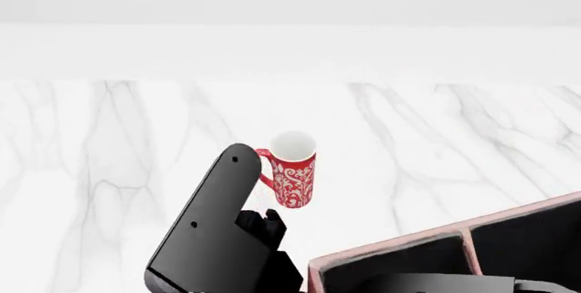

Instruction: Pick up the book and place it in the right compartment of the caddy.

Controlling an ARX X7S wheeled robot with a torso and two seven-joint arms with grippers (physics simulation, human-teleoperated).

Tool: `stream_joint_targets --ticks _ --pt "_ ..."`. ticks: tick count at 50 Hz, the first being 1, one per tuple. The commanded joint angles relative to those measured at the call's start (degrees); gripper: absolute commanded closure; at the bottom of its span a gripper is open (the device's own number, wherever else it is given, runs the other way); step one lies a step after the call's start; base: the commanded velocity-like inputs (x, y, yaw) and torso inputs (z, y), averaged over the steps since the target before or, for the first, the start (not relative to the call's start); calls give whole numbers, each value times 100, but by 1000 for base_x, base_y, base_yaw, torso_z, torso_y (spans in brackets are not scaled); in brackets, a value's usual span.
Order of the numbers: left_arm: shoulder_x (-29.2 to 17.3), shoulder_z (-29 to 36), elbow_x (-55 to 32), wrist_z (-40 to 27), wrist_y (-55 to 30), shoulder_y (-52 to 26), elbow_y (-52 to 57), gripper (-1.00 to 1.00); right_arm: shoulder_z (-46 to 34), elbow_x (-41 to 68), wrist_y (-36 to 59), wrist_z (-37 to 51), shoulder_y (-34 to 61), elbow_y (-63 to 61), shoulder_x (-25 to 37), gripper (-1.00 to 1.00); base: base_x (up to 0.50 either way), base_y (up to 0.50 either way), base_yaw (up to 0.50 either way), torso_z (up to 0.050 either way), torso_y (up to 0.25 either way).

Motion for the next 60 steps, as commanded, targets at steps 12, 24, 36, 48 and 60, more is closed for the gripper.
stream_joint_targets --ticks 12,24,36,48,60 --pt "103 -131 74 133 1 32 47 -100 -483 12 -235 -791 -54 -454 291 -100 0 0 0 0 0" --pt "131 -83 106 138 90 56 -21 -100 -888 -685 -617 -1136 -176 -333 400 -100 0 0 0 0 0" --pt "139 -22 112 112 79 62 13 -100 -1699 -1735 -1291 -1719 -519 -69 428 -100 0 0 0 0 0" --pt "130 67 129 81 65 58 38 -100 -2249 -2050 -1504 -1997 -643 47 391 -100 0 0 0 0 0" --pt "114 86 118 78 60 69 46 -100 -2649 -2547 -2002 -2317 -833 410 436 -100 0 0 0 0 0"
